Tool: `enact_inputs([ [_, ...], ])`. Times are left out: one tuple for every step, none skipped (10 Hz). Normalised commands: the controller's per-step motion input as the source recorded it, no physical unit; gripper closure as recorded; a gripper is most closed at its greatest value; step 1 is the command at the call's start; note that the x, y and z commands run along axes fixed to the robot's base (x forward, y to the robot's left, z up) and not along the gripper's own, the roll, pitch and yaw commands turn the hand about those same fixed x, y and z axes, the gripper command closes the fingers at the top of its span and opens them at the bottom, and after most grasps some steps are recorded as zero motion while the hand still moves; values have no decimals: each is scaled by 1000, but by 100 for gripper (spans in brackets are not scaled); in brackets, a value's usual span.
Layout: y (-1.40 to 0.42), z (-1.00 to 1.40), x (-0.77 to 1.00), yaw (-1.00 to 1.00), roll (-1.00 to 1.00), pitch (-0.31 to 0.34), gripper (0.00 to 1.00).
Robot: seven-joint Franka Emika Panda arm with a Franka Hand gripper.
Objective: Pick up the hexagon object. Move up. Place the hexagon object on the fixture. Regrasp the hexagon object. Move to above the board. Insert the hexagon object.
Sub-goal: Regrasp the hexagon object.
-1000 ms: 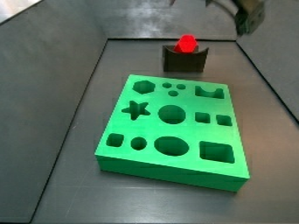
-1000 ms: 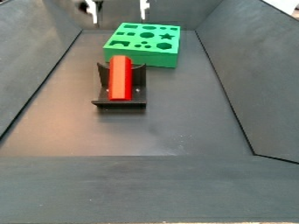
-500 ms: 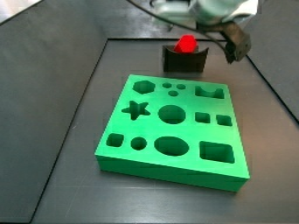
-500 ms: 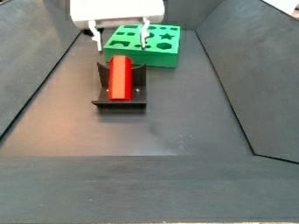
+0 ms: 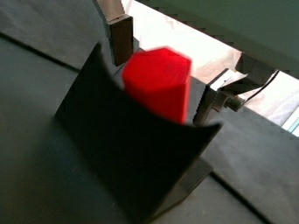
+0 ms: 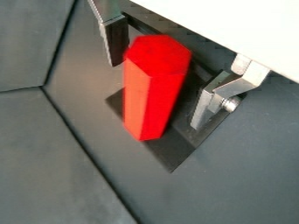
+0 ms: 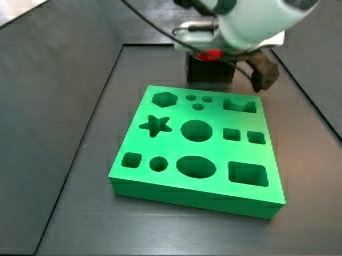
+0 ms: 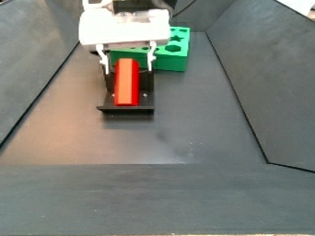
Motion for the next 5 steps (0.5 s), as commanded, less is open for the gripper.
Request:
enact_inputs([
  [8,-323,61,-5,65,-33,0],
  [0,-182,24,1,58,-12,0],
  [-3,-173,9,0,54,-18,0],
  [-3,-173,10,2,54,-18,0],
  [-3,-173,10,4,54,-18,0],
])
